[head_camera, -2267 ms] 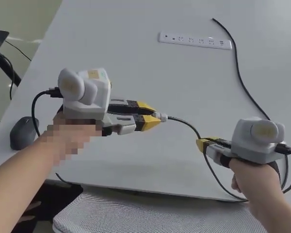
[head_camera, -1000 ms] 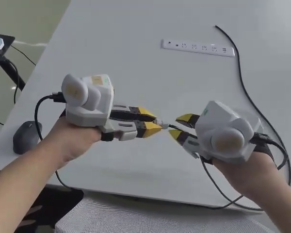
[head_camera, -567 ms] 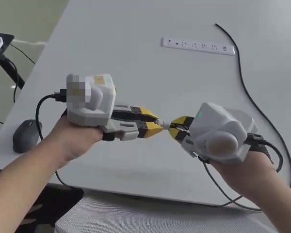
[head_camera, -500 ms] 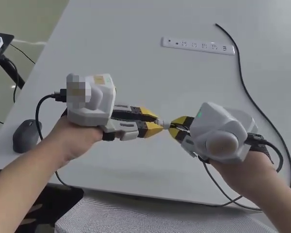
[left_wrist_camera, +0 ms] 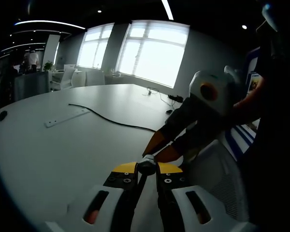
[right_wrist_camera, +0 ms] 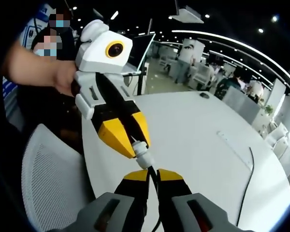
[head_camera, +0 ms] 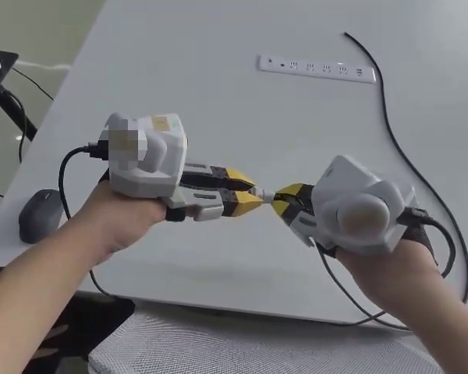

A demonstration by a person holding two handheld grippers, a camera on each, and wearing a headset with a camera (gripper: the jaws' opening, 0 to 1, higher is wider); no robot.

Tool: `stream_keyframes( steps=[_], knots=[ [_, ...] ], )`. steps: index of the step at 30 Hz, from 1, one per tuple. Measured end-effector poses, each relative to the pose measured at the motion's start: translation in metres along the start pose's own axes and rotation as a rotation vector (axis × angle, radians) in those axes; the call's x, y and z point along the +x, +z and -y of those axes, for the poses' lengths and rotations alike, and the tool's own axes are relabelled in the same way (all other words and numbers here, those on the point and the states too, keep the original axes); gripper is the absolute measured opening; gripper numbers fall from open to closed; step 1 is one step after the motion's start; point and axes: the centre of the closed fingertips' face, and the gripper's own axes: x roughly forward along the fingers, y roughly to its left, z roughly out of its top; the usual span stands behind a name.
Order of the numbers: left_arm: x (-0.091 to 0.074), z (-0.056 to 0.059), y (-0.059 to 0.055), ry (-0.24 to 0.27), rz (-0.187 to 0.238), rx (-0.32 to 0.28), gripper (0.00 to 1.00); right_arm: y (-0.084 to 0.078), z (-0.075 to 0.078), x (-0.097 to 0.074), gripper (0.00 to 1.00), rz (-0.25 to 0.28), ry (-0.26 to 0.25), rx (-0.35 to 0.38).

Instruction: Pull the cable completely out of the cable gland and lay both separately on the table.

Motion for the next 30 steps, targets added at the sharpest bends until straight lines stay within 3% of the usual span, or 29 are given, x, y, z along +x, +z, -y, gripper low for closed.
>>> stream_keyframes(
  steps=[9, 12, 19, 22, 30],
  knots=[
    [-0.001, -0.001, 0.0, 0.006, 0.001, 0.0, 0.14, -0.009, 0.005, -0.001, 0.01, -0.008, -0.01, 0.061],
    [-0.001, -0.001, 0.0, 0.009, 0.004, -0.001, 0.14, -0.015, 0.01, -0.001, 0.01, -0.015, -0.024, 0.114],
    [-0.002, -0.001, 0.0, 0.009, 0.007, -0.002, 0.14, -0.03, 0.016, -0.003, 0.0, -0.038, -0.043, 0.162],
    [-0.002, -0.001, 0.0, 0.01, 0.011, -0.003, 0.14, -0.038, 0.02, -0.002, 0.01, -0.041, -0.051, 0.27],
    [-0.003, -0.001, 0.001, 0.01, 0.014, -0.005, 0.14, -0.062, 0.028, -0.001, 0.01, -0.072, -0.065, 0.448]
  ],
)
